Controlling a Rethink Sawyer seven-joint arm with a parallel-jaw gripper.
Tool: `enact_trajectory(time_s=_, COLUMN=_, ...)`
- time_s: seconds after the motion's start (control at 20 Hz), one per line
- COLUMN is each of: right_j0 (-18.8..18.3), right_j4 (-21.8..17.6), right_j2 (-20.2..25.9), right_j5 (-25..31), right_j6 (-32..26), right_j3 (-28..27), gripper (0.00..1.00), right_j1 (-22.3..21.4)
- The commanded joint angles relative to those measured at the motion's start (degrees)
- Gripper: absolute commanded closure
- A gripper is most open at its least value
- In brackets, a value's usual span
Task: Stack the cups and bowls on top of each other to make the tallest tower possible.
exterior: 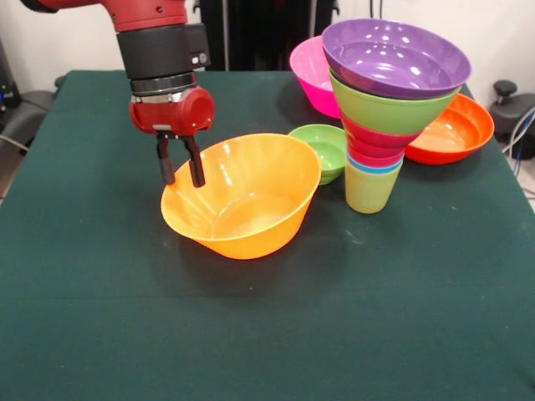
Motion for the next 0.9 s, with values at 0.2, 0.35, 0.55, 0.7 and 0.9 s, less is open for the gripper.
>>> enact_trajectory(time_s=0.2, right_j0=2.8, right_j4=1.0, right_j2=-1.1, right_j5=4.0, right_j6=1.8, right_j3=-2.3, gripper=0.0, right_j1=2.8)
enact_trajectory(time_s=0.35, right_j0=3.4, right_j4=0.8, right_j2=-1.6, right_j5=3.4, right_j6=2.2, right_j3=-2.4, gripper=0.0, right_j1=2.7)
enact_trajectory(time_s=0.55, right_j0=3.6, right_j4=1.1, right_j2=-1.7, right_j5=4.2, right_j6=2.1, right_j3=-2.0, gripper=0.0, right_j1=1.6)
enact_trajectory(time_s=0.7, right_j0=3.8, right_j4=1.2, right_j2=-1.9, right_j5=4.8, right_j6=1.9, right_j3=-2.1, gripper=0.0, right_j1=1.4)
enact_trajectory(time_s=0.9, right_j0=3.7, right_j4=1.4, right_j2=-1.6, right_j5=5.8, right_j6=1.7, right_j3=-1.8, gripper=0.0, right_j1=0.9)
